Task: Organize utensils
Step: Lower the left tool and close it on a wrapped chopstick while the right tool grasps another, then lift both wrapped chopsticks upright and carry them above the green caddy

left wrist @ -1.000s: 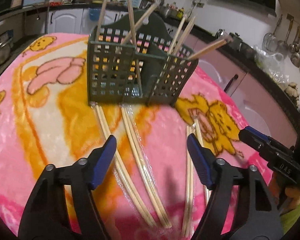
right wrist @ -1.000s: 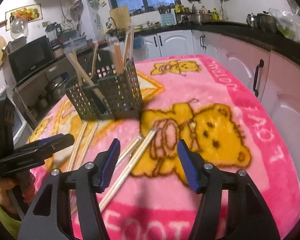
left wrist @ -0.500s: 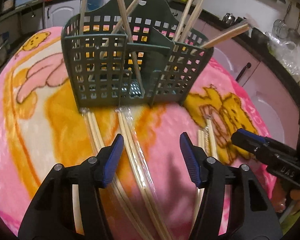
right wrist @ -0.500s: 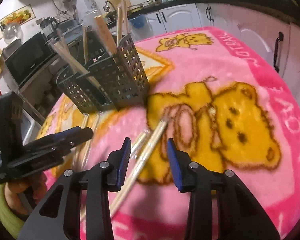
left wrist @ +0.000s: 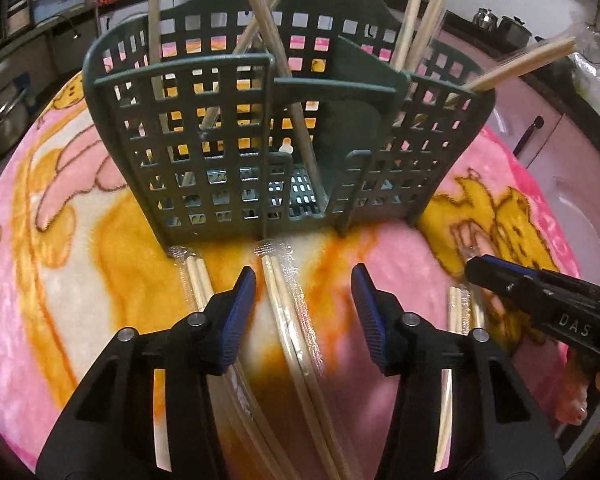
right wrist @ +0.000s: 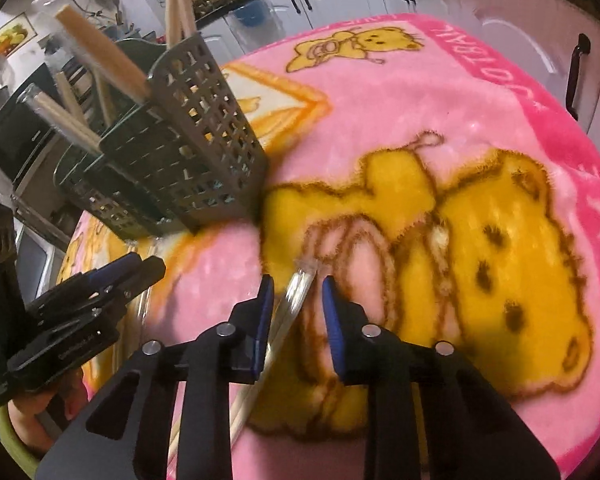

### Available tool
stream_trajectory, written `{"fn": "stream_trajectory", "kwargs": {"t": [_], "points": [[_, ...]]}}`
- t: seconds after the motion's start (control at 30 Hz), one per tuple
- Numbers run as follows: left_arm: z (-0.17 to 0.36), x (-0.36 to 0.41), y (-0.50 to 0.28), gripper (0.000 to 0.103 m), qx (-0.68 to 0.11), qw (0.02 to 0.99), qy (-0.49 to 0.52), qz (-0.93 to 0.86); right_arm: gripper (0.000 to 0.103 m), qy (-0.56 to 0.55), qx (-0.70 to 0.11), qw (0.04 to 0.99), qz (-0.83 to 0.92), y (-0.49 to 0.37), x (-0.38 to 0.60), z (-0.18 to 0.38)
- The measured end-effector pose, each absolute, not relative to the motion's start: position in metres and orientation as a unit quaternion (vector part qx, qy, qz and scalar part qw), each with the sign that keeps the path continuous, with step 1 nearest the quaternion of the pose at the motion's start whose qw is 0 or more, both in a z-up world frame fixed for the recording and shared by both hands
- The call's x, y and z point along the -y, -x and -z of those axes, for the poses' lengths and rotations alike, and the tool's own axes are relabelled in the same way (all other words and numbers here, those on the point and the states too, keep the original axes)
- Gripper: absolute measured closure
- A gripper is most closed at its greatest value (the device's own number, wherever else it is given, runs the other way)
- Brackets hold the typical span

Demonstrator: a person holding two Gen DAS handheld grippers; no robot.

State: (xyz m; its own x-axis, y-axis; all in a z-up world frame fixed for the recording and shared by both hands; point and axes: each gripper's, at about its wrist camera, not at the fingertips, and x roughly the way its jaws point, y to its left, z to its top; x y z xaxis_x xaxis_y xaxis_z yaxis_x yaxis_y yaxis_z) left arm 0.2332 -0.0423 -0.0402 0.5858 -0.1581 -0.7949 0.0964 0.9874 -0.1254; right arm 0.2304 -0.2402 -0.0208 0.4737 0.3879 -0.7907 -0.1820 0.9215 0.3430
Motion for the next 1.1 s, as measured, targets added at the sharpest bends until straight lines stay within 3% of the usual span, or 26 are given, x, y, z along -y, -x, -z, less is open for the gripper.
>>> {"fn": "stream_trajectory", "kwargs": {"t": [0.37,0.5,0.7,1.1], "points": [[0.051,0.051,-0.248,0.068,-0.460,0.885,0.048,0.058,0.092,-0.094,-0.479,0.856,-0.168,-0.236,0.240,0.024],[0.056,0.050,-0.252,0.086,-0.461,0.886,0.039,0.026,0.094,-0.105,-0.476,0.856,-0.170,-0.237,0.244,0.023],[0.058,0.055,-0.250,0.090,-0.457,0.889,0.024,0.018,0.095,-0.102,-0.461,0.864,-0.175,-0.231,0.244,0.015],[0.021,0.037,-0.219,0.099,-0.409,0.904,0.093,0.081,0.096,-0.057,-0.393,0.887,-0.235,-0.196,0.221,-0.034]]}}
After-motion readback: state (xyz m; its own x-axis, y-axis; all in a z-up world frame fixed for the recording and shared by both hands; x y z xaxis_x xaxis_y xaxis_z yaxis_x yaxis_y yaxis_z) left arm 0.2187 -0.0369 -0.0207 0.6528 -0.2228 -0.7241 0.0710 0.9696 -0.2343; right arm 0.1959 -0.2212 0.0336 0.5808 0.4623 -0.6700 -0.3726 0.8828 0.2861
